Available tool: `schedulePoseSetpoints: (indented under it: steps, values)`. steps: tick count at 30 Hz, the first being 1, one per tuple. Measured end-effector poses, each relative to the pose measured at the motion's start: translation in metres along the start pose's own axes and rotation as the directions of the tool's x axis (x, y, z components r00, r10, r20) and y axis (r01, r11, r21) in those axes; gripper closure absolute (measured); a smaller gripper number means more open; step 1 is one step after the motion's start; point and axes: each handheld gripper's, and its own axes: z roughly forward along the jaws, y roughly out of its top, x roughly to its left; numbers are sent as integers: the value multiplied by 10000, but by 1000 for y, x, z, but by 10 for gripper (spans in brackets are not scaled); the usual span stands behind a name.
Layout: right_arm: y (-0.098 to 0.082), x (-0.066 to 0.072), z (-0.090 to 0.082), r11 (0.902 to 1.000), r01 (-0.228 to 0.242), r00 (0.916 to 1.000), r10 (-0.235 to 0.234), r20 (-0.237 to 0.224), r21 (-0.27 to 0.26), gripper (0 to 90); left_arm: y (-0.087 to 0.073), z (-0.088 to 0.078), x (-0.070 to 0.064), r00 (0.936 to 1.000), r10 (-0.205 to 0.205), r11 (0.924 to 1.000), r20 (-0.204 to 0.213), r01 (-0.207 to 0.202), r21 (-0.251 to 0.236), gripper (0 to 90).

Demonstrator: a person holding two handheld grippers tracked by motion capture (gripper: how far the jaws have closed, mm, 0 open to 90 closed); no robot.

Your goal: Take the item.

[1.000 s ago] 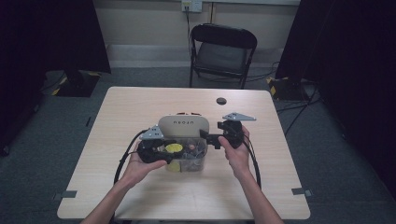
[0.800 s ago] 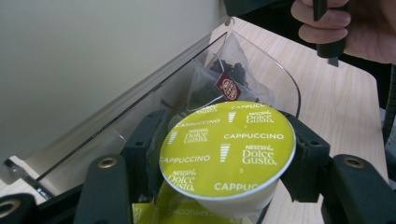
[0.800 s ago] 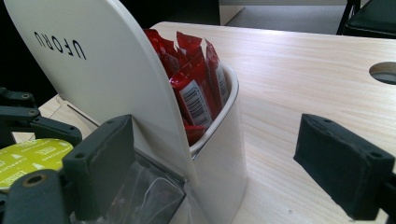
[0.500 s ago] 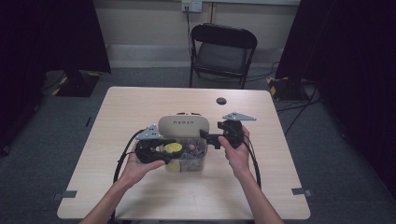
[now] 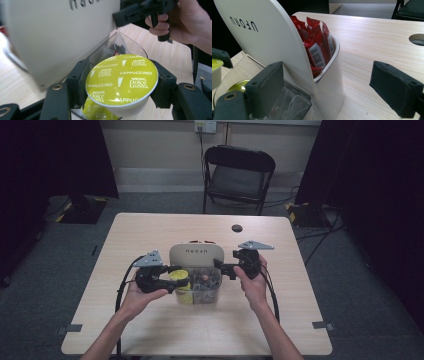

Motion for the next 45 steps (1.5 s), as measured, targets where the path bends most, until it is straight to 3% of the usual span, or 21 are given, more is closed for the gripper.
schedulePoseSetpoints:
  steps: [4, 9, 17, 28, 36, 45]
  values:
    - [0, 0, 0, 10000, -26, 10000, 26, -6, 13, 116, -2, -5, 2, 9999, 6, 9999, -110, -5, 116, 405]
    - [0, 0, 0, 10000, -25, 10000, 25, -4, 17, 116, -2, -11, 6, 9999, -88, 9999, -145, 86, -122, 405]
    - [0, 0, 0, 10000, -5, 10000, 5, -6, -3, 116, -4, -30, 17, 9975, -447, 9980, -540, 422, -472, 406]
    - [0, 0, 0, 10000, -31, 10000, 31, -31, 12, 116, -5, -49, 31, 9943, -672, 9963, -827, 624, -593, 406]
    - [0, 0, 0, 10000, -20, 10000, 20, -11, 4, 116, -8, -63, 45, 9867, -941, 9931, -1327, 836, -823, 406]
    - [0, 0, 0, 10000, -46, 10000, 46, -35, 20, 116, -13, -73, 63, 9680, -1449, 9880, -2047, 1305, -821, 407]
